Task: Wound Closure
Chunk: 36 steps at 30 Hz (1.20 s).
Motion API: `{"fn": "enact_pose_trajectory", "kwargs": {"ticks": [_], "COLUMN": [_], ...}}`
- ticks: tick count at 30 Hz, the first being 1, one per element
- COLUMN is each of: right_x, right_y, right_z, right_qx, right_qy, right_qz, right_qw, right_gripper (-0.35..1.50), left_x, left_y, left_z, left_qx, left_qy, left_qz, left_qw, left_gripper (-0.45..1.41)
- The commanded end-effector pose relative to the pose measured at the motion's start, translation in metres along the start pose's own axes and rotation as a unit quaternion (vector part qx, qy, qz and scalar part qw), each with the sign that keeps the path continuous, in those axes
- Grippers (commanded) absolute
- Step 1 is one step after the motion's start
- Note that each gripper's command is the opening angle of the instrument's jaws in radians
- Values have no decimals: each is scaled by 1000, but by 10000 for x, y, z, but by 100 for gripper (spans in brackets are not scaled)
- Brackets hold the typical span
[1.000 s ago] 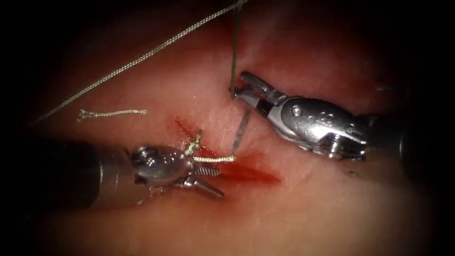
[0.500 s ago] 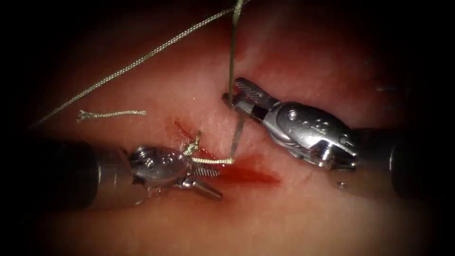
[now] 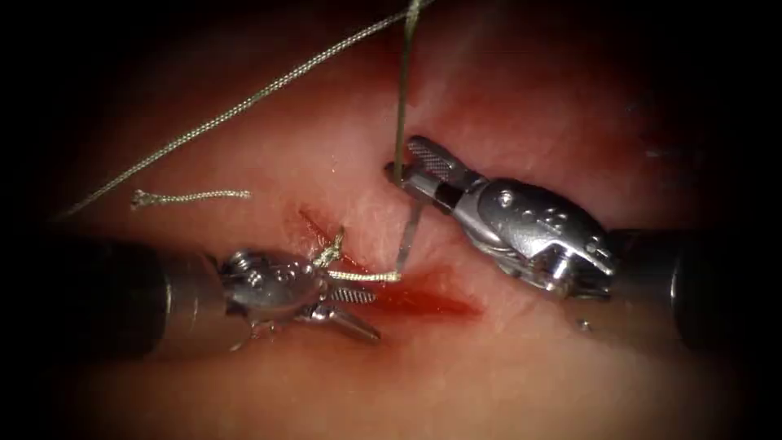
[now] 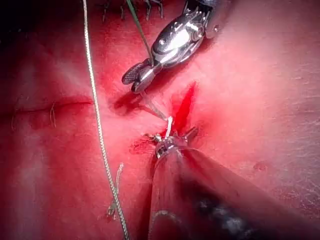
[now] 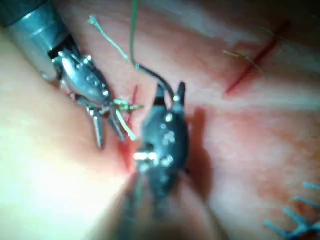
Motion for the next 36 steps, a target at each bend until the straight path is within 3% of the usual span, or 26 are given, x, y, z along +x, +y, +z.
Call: {"fn": "enact_pose_trajectory", "kwargs": {"ticks": [1, 13, 23, 36], "right_x": [-4, -15, -4, -4], "right_y": [0, -6, 4, 1], "right_z": [10, 17, 14, 14], "right_qx": [0, 31, 33, 47], "right_qy": [-3, -22, 11, 4], "right_qz": [6, 62, 140, 197], "right_qw": [1000, 997, 990, 979], "right_gripper": [-35, -35, -35, -35], "left_x": [1, 2, 2, 1], "left_y": [-4, -3, -3, -4], "left_z": [7, 6, 6, -4], "left_qx": [0, -1, -1, -1], "left_qy": [0, -1, -1, -1], "left_qz": [1, 0, 1, 2], "left_qw": [1000, 1000, 1000, 1000], "left_gripper": [44, 44, 44, 42]}}
